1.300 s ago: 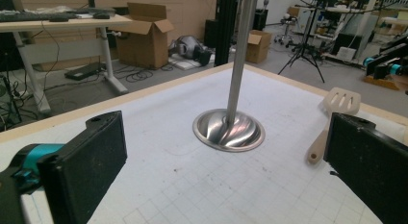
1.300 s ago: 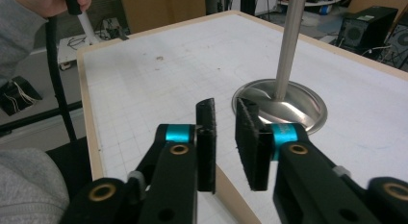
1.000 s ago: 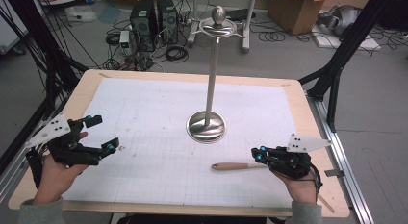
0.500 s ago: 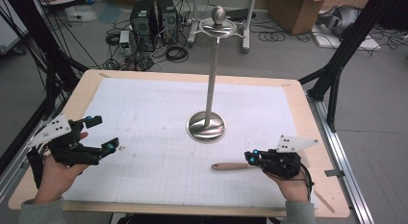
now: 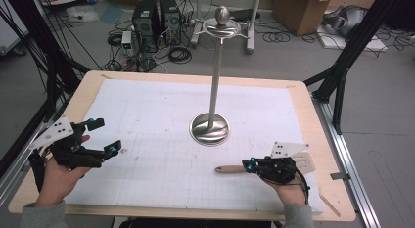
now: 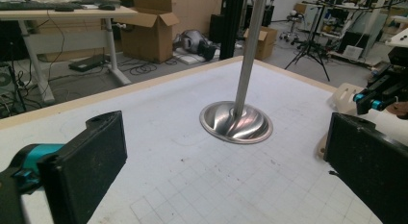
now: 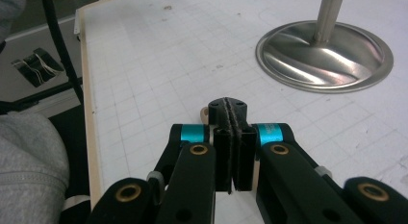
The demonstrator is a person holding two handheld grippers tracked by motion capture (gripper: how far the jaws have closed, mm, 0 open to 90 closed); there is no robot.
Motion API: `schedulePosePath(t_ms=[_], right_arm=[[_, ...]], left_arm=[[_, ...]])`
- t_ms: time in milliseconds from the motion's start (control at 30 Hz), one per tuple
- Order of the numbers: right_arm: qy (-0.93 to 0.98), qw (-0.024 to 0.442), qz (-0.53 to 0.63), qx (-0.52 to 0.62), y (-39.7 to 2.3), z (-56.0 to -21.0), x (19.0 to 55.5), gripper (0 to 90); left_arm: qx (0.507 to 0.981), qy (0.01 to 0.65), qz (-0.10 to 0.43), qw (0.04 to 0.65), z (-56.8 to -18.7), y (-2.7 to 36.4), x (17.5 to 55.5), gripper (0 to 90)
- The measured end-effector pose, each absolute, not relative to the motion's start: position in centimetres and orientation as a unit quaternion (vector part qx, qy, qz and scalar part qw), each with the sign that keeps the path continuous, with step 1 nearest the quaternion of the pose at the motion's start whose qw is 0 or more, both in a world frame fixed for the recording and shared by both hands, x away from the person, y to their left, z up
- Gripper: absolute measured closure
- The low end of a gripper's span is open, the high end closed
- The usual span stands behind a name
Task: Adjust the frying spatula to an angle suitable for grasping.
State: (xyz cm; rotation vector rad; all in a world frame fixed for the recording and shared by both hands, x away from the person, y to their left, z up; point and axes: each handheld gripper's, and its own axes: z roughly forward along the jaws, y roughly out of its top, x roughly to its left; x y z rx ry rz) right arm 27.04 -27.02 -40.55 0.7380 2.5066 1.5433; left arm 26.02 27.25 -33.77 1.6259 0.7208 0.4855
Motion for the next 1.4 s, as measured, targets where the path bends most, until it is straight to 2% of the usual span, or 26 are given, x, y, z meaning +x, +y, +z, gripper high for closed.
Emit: schedulePosePath(t_ms=[1400], right_arm=[[0.862,0.042,0.45,0.228,-24.0,-44.4,27.7,89.9]], left_arm=[[0.707,0.325,0.205,0.594,-34.7,27.2,26.4,1.8]])
